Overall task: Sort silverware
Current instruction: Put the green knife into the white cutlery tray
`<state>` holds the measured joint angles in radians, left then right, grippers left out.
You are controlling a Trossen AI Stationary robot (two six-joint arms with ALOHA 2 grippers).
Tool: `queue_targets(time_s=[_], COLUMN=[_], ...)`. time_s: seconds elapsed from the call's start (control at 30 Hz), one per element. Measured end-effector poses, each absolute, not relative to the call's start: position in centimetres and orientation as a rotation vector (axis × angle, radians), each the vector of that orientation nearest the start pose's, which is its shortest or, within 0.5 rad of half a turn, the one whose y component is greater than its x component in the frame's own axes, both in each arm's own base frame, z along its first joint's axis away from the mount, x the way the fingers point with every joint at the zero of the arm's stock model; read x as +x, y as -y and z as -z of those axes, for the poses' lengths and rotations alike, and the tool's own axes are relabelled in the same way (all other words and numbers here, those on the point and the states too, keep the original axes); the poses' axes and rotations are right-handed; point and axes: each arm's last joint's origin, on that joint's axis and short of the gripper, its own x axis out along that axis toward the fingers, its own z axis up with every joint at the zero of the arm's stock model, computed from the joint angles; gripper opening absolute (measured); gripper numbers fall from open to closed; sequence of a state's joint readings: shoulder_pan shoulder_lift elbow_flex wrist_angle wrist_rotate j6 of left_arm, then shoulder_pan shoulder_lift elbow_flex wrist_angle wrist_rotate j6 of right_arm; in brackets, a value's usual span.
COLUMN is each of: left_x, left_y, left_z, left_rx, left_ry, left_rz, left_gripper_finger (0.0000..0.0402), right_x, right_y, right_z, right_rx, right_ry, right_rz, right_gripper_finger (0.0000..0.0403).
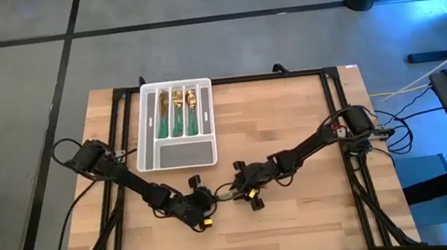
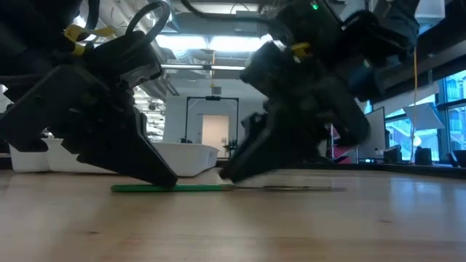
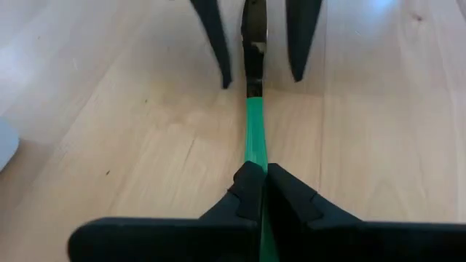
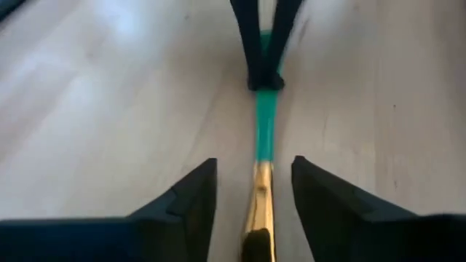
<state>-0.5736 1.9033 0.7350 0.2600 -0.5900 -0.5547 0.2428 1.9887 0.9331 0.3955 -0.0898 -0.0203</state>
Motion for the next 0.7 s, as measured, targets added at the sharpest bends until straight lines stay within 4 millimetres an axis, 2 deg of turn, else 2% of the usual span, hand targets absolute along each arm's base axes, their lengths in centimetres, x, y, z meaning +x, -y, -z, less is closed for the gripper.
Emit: queue_targets(time_s=[0.13, 0.27, 0.37, 0.53, 0.63, 0.7], left_x=[27.1, 26.9, 26.9, 27.3, 27.6, 27.7], left_y=[15.9, 16.0, 16.0, 16.3, 16.5, 16.7], left_z=[-8.4, -9.1, -9.5, -10.6, -11.3, -11.6], left_rx=[-0.035, -0.05, -0.047, -0.018, 0.011, 0.044], left_ry=[-0.711, -0.686, -0.663, -0.603, -0.575, -0.571], left_rz=[-0.21, -0.223, -0.244, -0.286, -0.284, -0.268], left_gripper_finger=[0.0, 0.0001, 0.0001, 0.0001, 0.0, 0.0002], right_x=[35.9, 35.3, 35.0, 35.1, 35.1, 35.2], right_y=[-9.0, -8.9, -8.8, -8.7, -8.7, -8.7], right_z=[-8.7, -7.0, -5.7, -4.3, -3.9, -3.9], right_rx=[-0.08, -0.054, -0.045, -0.041, -0.034, -0.033], right_ry=[-0.631, -0.611, -0.632, -0.626, -0.617, -0.608], right_rz=[-0.285, -0.272, -0.26, -0.216, -0.211, -0.203], right_gripper_finger=[0.0195, 0.0189, 0.0159, 0.0081, 0.0037, 0.0028])
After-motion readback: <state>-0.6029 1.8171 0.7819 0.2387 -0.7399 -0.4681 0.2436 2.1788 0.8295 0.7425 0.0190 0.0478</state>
